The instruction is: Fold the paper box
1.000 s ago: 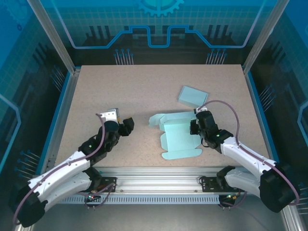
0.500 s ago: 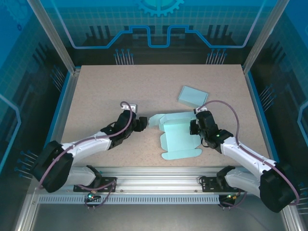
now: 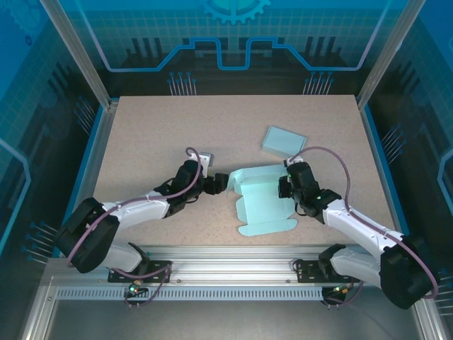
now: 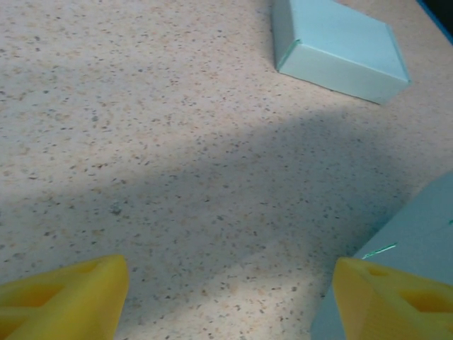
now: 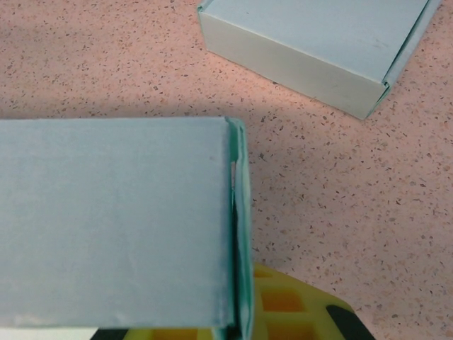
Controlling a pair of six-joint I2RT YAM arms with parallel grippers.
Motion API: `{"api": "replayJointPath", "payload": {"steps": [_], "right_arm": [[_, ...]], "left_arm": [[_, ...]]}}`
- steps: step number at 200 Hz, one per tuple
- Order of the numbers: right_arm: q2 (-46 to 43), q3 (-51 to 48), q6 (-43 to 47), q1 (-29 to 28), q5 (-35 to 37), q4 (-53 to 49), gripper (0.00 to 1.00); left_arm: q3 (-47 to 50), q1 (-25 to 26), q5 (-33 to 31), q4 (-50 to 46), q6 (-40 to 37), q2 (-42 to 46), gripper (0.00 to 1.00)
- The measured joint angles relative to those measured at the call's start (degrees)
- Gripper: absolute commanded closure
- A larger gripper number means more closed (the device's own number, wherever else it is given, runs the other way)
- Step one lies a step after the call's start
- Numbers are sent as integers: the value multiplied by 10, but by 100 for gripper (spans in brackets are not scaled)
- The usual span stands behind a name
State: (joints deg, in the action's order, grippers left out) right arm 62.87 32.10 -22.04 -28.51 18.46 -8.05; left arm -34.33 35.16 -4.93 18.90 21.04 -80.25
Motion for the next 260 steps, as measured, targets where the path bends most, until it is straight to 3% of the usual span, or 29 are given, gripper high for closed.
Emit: {"api": "replayJointPath", "payload": {"steps": [125,200,260], "right_arm": [[2,3,0,0,-3,-5,100],[2,3,0,0,-9,-5,100],[2,3,0,0,-10,-5,100]], "left_arm": [[19,44,69,40,41,0,23],[16,86,92,37,-11,-7,31],[-10,89,75,47,-77,-30,48]]}}
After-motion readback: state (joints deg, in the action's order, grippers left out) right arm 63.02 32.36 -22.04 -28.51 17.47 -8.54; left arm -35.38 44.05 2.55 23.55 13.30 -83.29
